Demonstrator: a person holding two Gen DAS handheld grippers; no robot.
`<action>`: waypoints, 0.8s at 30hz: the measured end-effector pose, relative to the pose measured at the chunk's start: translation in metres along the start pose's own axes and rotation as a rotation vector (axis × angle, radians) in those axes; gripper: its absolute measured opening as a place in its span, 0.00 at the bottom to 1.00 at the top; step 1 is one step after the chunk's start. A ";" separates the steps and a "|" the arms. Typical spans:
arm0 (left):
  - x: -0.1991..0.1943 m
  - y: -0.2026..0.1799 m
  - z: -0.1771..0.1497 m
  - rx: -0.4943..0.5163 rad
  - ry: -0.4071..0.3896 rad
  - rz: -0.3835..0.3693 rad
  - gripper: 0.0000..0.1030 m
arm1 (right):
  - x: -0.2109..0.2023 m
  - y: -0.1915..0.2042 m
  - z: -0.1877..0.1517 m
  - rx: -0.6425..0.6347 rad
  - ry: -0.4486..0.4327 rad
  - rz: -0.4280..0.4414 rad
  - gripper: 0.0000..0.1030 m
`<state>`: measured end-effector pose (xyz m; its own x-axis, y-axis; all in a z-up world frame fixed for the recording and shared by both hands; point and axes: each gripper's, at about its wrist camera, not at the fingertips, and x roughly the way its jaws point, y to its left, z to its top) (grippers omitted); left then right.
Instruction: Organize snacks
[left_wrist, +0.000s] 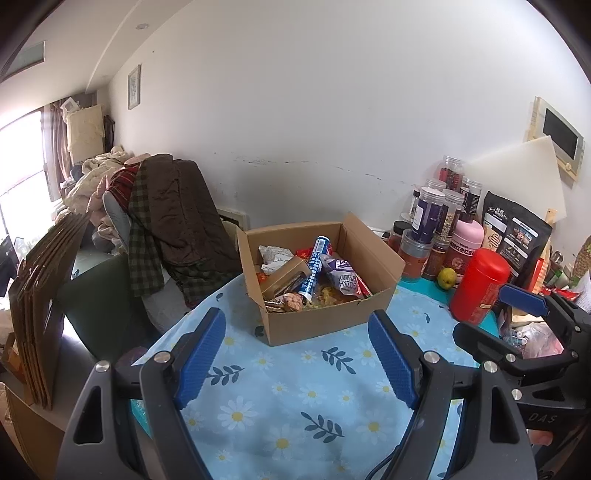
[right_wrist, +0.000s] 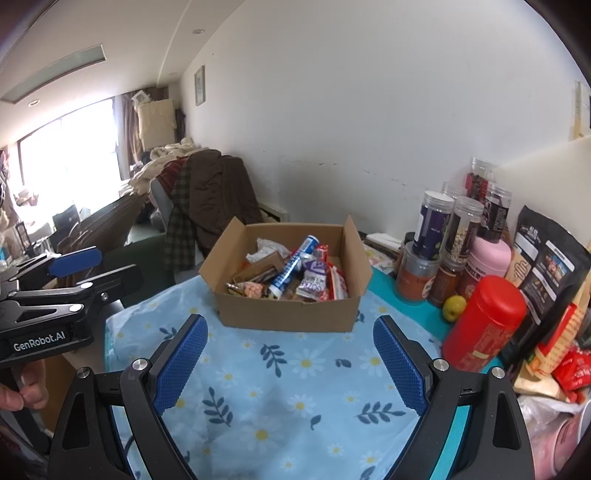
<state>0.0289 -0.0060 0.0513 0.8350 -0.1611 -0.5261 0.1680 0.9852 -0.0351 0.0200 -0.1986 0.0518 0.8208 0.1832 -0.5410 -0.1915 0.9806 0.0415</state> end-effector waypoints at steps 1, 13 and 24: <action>0.000 0.000 0.000 0.001 0.002 0.000 0.78 | -0.001 0.001 0.000 0.001 -0.001 -0.001 0.90; -0.001 -0.003 -0.001 0.011 0.008 0.006 0.78 | -0.003 -0.001 0.001 0.007 -0.008 -0.004 0.90; -0.002 -0.003 -0.003 0.014 0.009 0.005 0.78 | -0.004 0.000 0.001 0.006 -0.008 -0.003 0.90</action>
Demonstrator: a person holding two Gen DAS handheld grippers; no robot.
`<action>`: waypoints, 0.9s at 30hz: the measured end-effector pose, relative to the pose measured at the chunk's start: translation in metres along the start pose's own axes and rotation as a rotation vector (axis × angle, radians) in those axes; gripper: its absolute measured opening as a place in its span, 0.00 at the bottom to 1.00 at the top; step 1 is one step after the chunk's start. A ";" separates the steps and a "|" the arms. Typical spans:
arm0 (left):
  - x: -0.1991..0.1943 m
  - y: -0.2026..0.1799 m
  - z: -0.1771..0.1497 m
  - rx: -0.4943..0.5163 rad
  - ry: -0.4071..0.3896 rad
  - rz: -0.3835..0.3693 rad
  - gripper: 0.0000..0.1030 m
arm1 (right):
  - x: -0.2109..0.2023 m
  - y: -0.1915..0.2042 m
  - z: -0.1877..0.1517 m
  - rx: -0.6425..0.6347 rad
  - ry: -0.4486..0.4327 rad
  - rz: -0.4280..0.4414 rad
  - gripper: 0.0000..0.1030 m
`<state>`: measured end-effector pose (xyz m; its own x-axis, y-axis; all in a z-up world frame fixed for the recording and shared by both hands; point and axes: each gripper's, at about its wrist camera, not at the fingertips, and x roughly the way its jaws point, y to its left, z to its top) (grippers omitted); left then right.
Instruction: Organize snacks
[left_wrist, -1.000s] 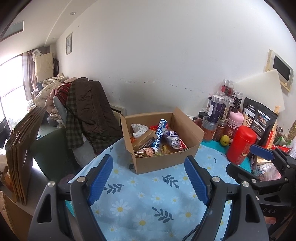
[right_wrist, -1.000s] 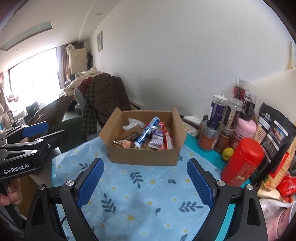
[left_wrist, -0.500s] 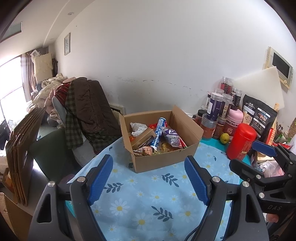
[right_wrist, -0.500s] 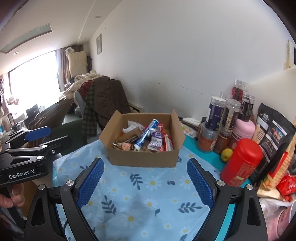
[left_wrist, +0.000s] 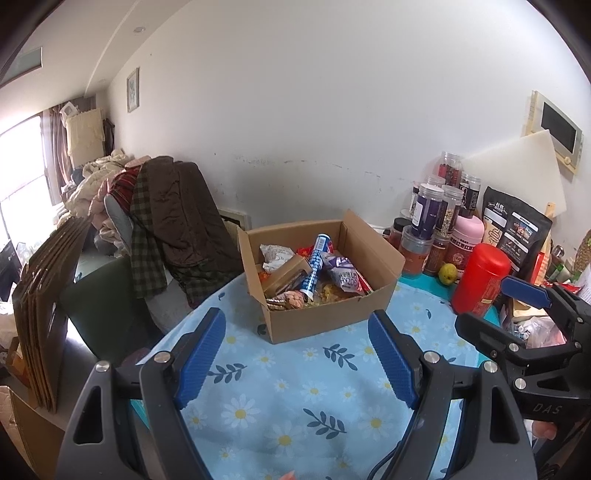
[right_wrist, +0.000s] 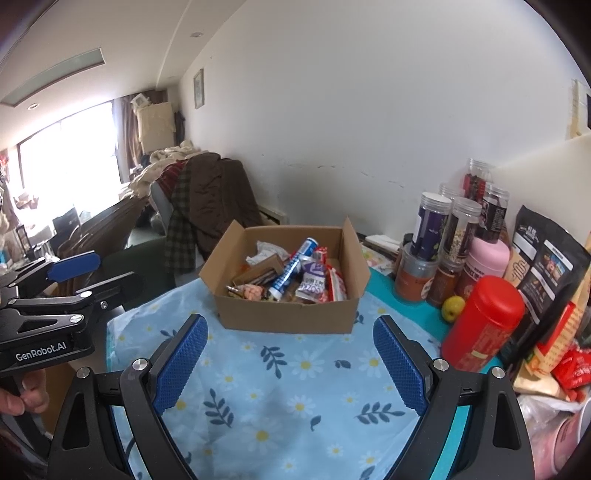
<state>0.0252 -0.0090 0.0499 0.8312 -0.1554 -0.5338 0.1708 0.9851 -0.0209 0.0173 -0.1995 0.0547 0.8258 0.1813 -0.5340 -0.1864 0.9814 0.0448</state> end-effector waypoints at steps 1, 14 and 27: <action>0.000 0.000 0.000 -0.002 0.001 -0.002 0.78 | 0.000 0.000 0.000 0.001 0.000 0.001 0.90; 0.002 0.004 0.000 -0.006 0.014 0.009 0.78 | 0.001 0.001 0.000 -0.002 0.007 -0.004 0.90; 0.006 0.001 -0.001 0.007 0.032 0.016 0.78 | 0.005 -0.001 -0.001 -0.002 0.016 -0.014 0.90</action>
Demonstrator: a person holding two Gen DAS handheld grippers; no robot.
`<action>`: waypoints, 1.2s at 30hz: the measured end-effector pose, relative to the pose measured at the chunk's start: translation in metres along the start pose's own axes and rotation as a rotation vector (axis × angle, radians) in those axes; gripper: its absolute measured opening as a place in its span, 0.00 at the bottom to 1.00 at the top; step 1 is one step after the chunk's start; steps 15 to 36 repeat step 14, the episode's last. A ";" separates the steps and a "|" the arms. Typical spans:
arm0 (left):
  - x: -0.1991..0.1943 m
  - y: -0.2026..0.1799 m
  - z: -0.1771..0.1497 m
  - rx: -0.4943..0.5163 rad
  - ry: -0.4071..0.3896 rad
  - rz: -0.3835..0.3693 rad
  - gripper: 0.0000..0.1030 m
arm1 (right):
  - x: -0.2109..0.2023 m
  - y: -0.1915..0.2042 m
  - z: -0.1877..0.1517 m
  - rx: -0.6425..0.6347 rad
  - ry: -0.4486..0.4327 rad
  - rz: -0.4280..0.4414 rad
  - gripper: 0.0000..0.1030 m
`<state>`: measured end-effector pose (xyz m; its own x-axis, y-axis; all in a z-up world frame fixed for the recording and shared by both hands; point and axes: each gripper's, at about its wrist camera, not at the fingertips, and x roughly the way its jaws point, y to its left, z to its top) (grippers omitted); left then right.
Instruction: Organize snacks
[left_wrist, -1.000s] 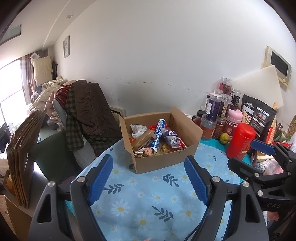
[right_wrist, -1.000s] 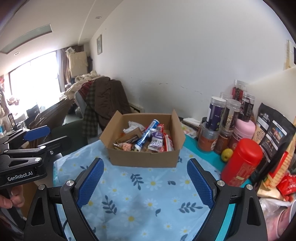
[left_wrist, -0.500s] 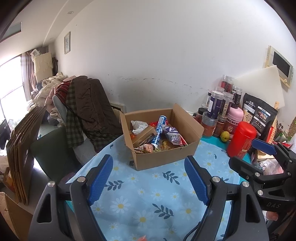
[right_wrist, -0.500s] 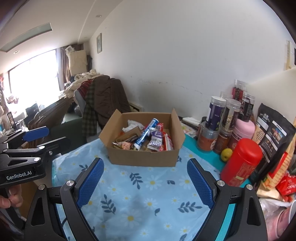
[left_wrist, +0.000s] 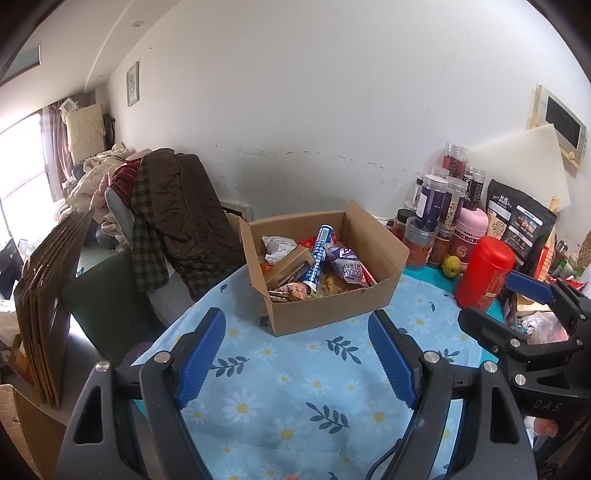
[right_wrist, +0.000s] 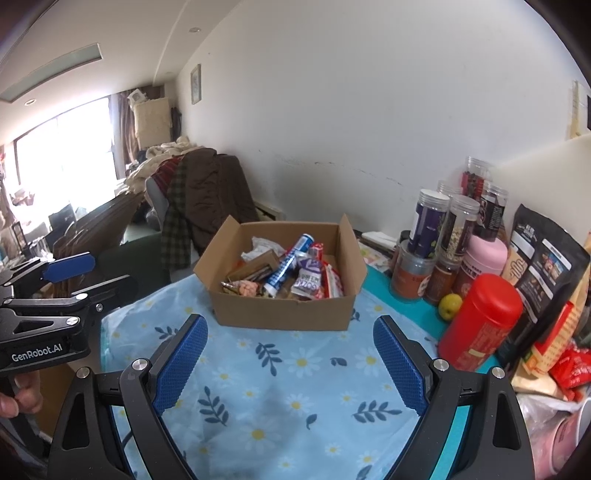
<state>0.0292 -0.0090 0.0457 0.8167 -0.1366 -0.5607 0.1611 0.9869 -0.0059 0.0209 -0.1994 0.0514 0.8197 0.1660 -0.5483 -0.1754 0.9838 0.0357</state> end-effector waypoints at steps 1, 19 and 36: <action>0.001 0.000 0.000 0.001 0.003 0.000 0.78 | 0.000 0.000 0.000 0.000 0.001 0.001 0.90; 0.005 0.003 -0.002 -0.006 0.010 -0.017 0.78 | 0.005 0.002 -0.002 -0.003 0.014 -0.010 0.90; 0.005 0.003 -0.002 -0.006 0.010 -0.017 0.78 | 0.005 0.002 -0.002 -0.003 0.014 -0.010 0.90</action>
